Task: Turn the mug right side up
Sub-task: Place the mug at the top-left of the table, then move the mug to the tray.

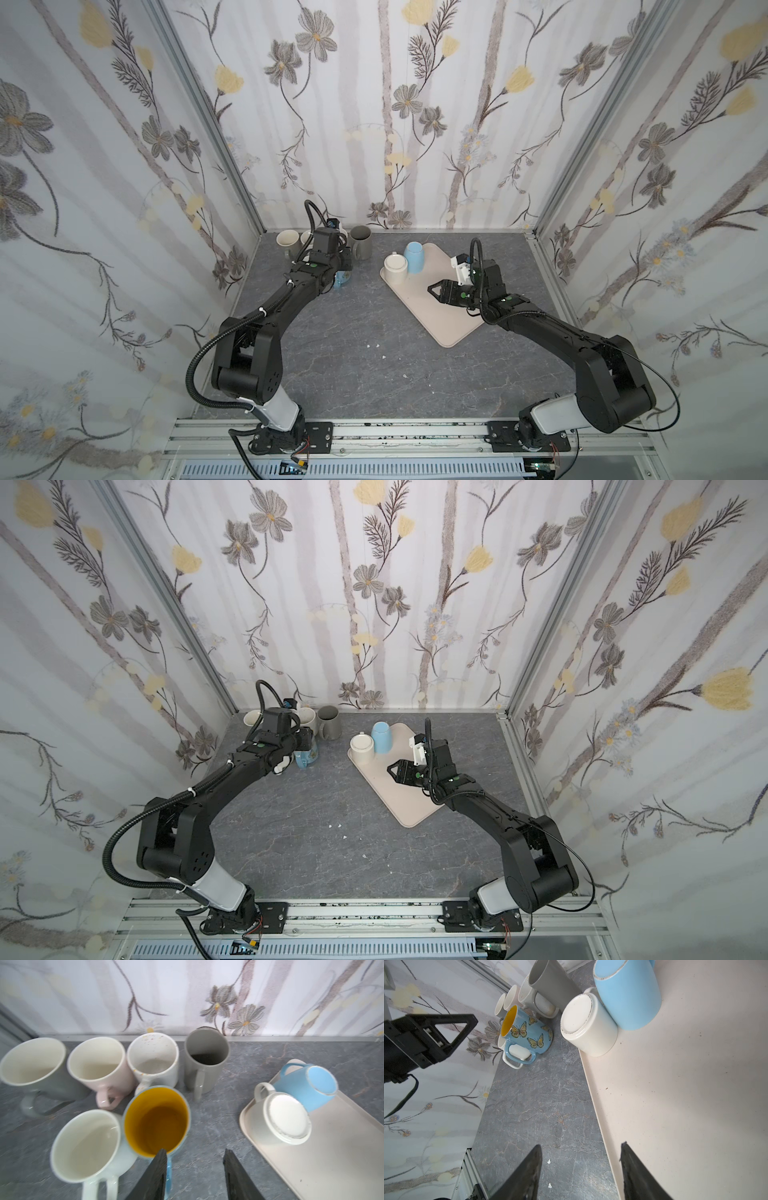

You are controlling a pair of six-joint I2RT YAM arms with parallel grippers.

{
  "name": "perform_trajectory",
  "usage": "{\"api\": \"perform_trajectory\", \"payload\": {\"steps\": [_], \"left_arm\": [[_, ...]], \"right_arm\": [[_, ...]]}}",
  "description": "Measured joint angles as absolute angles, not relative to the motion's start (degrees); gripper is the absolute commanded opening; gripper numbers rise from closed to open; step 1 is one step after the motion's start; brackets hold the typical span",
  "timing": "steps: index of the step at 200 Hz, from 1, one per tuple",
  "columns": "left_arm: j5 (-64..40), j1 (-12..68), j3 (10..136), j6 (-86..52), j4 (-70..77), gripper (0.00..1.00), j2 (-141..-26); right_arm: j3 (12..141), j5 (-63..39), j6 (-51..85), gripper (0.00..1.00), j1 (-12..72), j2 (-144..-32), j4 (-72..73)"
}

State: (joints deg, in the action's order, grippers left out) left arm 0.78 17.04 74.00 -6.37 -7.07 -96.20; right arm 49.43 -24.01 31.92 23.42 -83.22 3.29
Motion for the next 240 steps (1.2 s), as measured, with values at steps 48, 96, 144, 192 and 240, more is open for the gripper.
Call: {"api": "perform_trajectory", "payload": {"steps": [48,96,144,192,240], "left_arm": [[-0.9,24.2,92.7,-7.8,-9.3,0.44,-112.8],[-2.2,26.4,111.8,-12.4,-14.9,0.45,-129.8],[-4.4,26.1,126.4,-16.1,-20.4,0.46,-141.2],[-6.3,26.9,112.9,-19.7,-18.2,0.46,-135.0],[-10.1,30.7,89.3,-26.1,-10.5,0.46,-121.8]], "right_arm": [[46.1,-23.3,31.9,0.6,23.3,-80.9,3.2],[44.3,-22.6,31.4,0.6,22.8,-78.7,2.6],[41.6,-22.4,30.8,0.61,21.7,-76.5,0.8],[40.4,-22.2,30.2,0.61,20.5,-74.6,0.3],[40.4,-22.3,29.5,0.61,19.7,-73.8,0.0]]}}
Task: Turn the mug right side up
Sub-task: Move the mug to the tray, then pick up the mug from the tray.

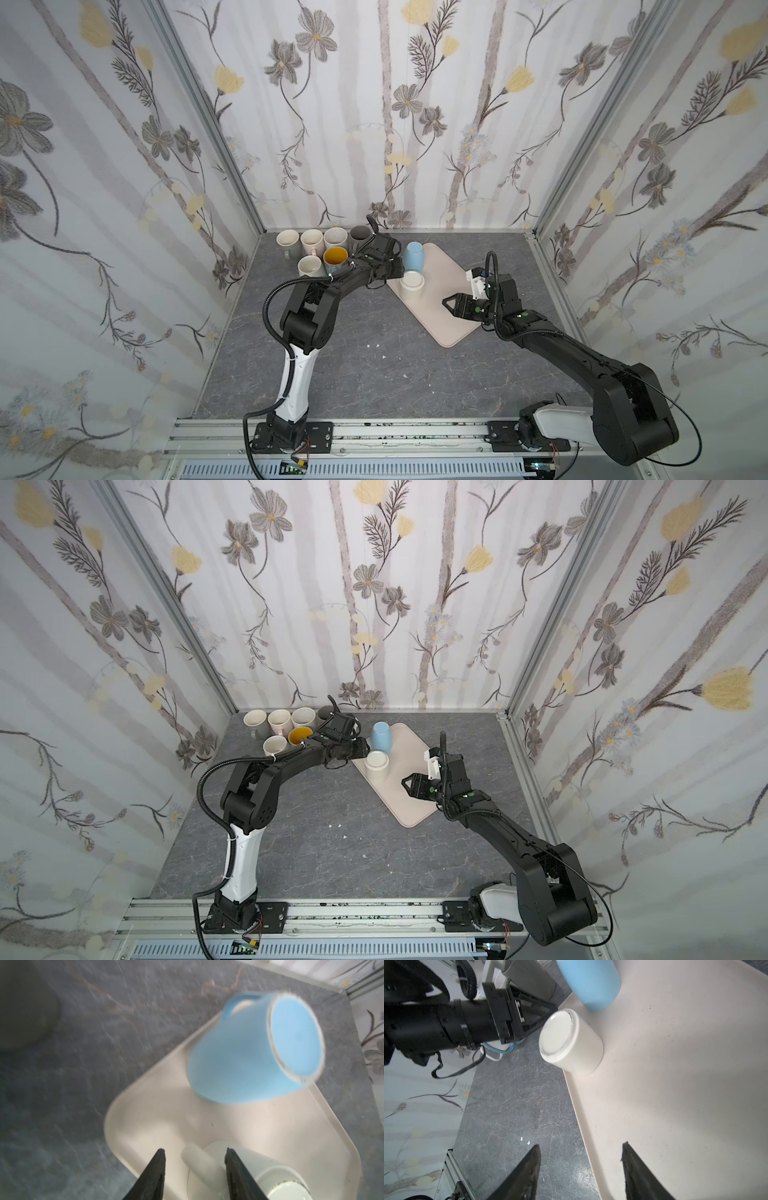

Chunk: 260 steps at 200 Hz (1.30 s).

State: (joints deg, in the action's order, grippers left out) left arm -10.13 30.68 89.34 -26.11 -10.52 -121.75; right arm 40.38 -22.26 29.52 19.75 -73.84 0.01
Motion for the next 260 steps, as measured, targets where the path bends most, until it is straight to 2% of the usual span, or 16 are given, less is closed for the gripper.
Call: {"api": "perform_trajectory", "payload": {"steps": [27,55,111,149,193,229,260], "left_arm": [[-12.4,35.9,81.3,-30.6,-7.0,0.46,-117.1],[-14.4,40.0,79.9,-32.2,-4.6,0.46,-114.7],[-10.2,40.3,80.0,-25.6,-5.3,0.46,-112.9],[-8.5,40.8,76.5,-21.8,-5.3,0.46,-110.4],[-8.1,40.8,70.6,-22.2,-3.0,0.46,-108.3],[-8.3,40.8,67.0,-22.8,-1.5,0.46,-106.0],[-8.6,40.8,62.7,-23.0,0.6,0.46,-102.6]], "right_arm": [[40.6,-22.2,29.5,0.61,19.5,-73.8,-1.1],[41.0,-21.5,29.5,0.61,19.5,-72.9,-2.7],[40.9,-18.4,29.5,0.6,20.0,-69.4,-6.7],[42.1,-9.4,31.2,0.6,25.8,-68.2,-13.3],[43.5,-3.0,37.0,0.65,33.9,-70.2,-16.9],[42.7,-1.5,40.3,0.73,35.1,-74.2,-17.9],[47.5,0.8,40.5,0.8,34.9,-78.5,-18.8]]}}
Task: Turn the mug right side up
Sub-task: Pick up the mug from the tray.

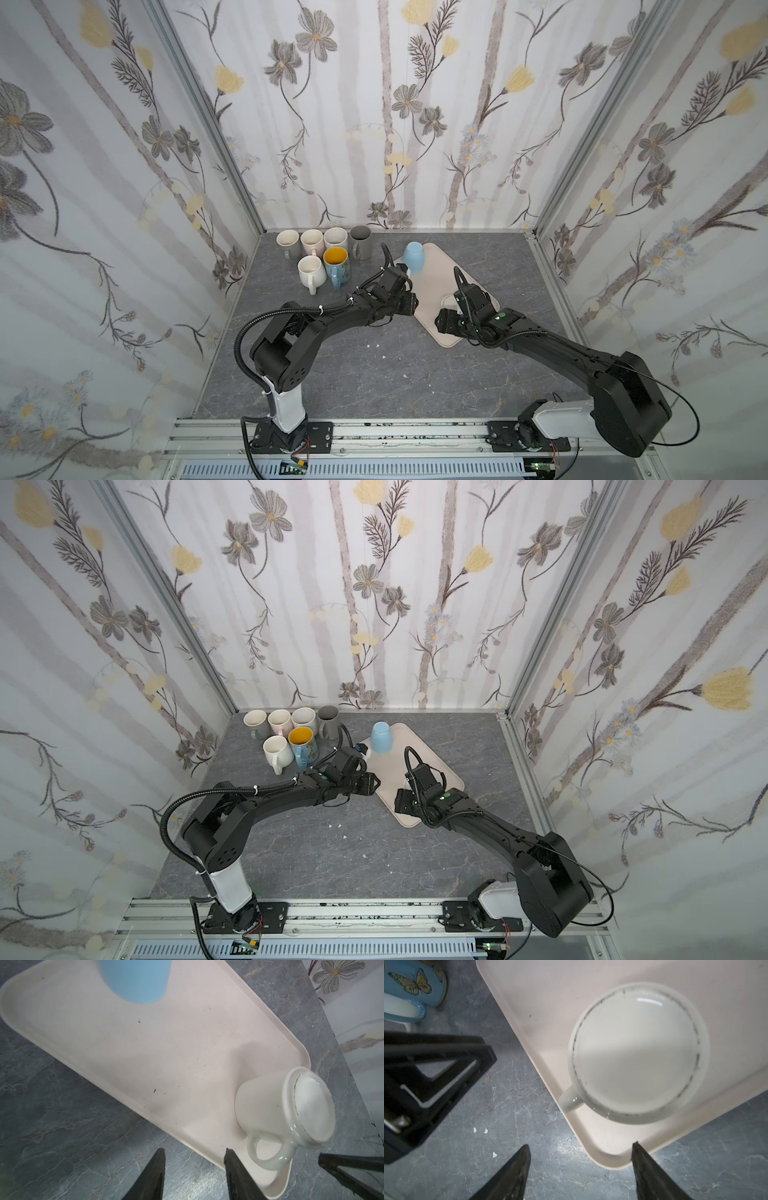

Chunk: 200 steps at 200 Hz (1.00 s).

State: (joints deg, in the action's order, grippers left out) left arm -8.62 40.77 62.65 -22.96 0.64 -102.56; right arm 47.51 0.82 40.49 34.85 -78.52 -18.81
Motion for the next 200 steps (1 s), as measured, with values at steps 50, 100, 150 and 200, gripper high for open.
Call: {"api": "perform_trajectory", "payload": {"steps": [50,100,150,200], "left_arm": [[-8.6,40.8,55.0,-23.8,2.8,0.46,-96.8],[-7.7,40.8,50.2,-23.8,4.2,0.46,-92.9],[-7.6,40.8,49.3,-23.9,4.6,0.46,-92.3],[-7.5,40.7,49.3,-24.0,5.4,0.46,-92.1]], "right_arm": [[52.5,5.8,38.5,0.78,31.7,-86.9,-21.4],[52.8,7.9,35.2,0.62,27.9,-88.1,-23.2],[54.5,8.9,32.4,0.33,27.6,-88.8,-24.2],[55.4,9.5,29.6,0.17,27.6,-90.8,-26.9]]}}
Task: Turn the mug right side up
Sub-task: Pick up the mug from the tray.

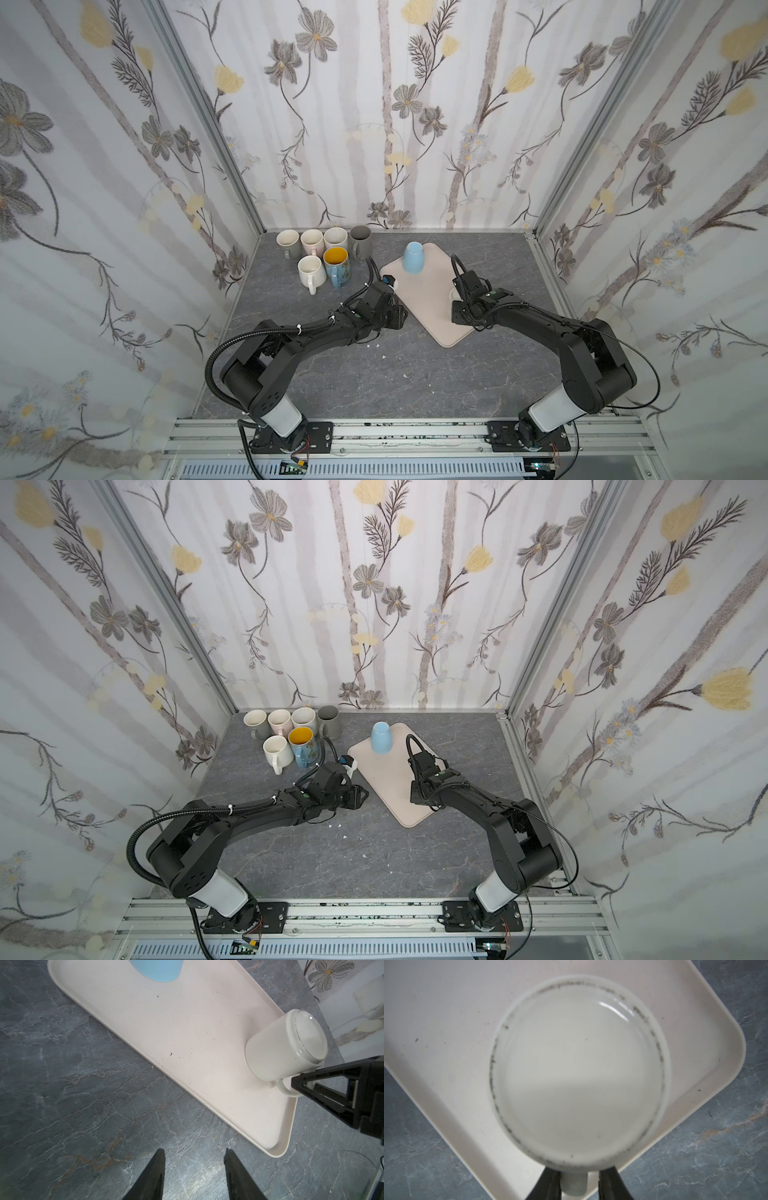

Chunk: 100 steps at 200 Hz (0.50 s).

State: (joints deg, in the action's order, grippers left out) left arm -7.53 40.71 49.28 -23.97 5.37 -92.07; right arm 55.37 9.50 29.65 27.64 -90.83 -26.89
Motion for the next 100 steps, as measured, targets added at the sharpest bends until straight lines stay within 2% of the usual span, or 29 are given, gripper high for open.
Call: {"api": "perform_trajectory", "payload": {"steps": [43,100], "left_arm": [[-7.2,40.7,49.0,-24.0,5.4,0.46,-89.9],[-6.3,40.0,46.2,-25.1,6.4,0.46,-83.2]], "right_arm": [[55.6,11.4,28.3,0.0,28.3,-89.3,-28.8],[55.2,12.3,25.4,0.0,29.9,-79.7,-26.2]]}}
